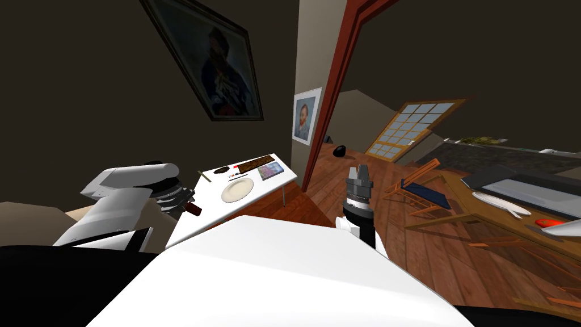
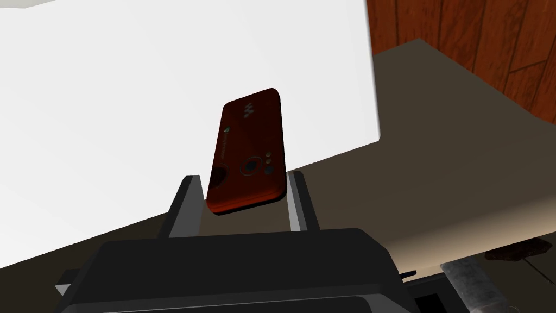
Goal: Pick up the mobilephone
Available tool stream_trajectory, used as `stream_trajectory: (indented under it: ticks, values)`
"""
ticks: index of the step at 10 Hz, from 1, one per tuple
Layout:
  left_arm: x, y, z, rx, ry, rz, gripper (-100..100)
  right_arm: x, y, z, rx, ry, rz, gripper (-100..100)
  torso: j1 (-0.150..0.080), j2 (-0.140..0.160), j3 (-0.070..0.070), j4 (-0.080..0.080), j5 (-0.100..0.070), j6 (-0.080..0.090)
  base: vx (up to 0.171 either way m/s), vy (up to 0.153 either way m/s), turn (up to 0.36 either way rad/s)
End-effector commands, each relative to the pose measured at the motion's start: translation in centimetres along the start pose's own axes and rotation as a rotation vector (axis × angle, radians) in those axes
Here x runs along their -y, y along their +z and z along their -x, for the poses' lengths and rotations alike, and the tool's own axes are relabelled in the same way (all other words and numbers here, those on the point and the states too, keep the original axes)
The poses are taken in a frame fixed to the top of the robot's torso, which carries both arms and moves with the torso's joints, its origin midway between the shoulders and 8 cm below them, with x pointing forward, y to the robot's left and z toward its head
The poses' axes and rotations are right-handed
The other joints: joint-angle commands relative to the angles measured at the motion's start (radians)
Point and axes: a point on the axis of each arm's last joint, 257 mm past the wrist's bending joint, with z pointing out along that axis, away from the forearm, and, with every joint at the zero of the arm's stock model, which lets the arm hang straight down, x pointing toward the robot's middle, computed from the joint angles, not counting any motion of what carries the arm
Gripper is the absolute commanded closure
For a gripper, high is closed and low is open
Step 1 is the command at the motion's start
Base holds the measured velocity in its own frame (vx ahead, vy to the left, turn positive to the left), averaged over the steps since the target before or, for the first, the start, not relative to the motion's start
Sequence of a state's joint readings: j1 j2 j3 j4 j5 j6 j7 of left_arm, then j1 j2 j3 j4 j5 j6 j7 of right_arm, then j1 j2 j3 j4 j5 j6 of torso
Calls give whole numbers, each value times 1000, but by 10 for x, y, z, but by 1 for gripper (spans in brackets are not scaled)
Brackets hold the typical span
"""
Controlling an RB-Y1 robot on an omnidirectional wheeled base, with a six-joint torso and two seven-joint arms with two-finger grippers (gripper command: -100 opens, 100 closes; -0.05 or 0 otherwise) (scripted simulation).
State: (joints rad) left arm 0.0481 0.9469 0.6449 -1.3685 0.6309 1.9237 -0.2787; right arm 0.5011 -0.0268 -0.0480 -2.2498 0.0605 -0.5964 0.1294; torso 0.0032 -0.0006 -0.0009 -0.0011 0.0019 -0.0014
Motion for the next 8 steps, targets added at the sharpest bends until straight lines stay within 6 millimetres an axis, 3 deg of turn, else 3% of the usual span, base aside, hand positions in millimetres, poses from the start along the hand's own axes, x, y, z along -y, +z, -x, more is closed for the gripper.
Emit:
stream_trajectory:
  ticks: [1, 3, 4, 5, 7, 8]
  values:
    - [0, 0, 0, 0, 0, 0, 100, 0, 0, 0, 0, 0, 0, 0, 0, 0, 0, 0, 0, 0, 0, 0, 0]
    - [0, 0, 0, 0, -1, 1, 100, 0, 0, 0, 0, 0, 0, 0, 0, 0, 0, 0, 0, 0, 0, 0, 0]
    - [0, 0, 0, 0, -1, 1, 0, 0, 0, 0, 0, 0, 0, 0, 0, 0, 0, 0, 0, 0, 0, 0, 0]
    - [-2, -10, 1, -2, 1, 3, 100, 0, 0, 0, 0, 0, 0, 0, 0, 0, 0, 0, 0, 0, 21, -3, 16]
    - [-2, -11, 0, -1, 2, 2, 100, 0, 0, 0, 0, 0, 0, 0, -1, -2, -1, 0, -1, 1, 24, 1, 9]
    - [-2, -12, 0, -1, 2, 3, 0, 0, 0, 0, 0, 0, 0, 0, 0, -2, -1, 0, 0, 1, 0, 0, 0]
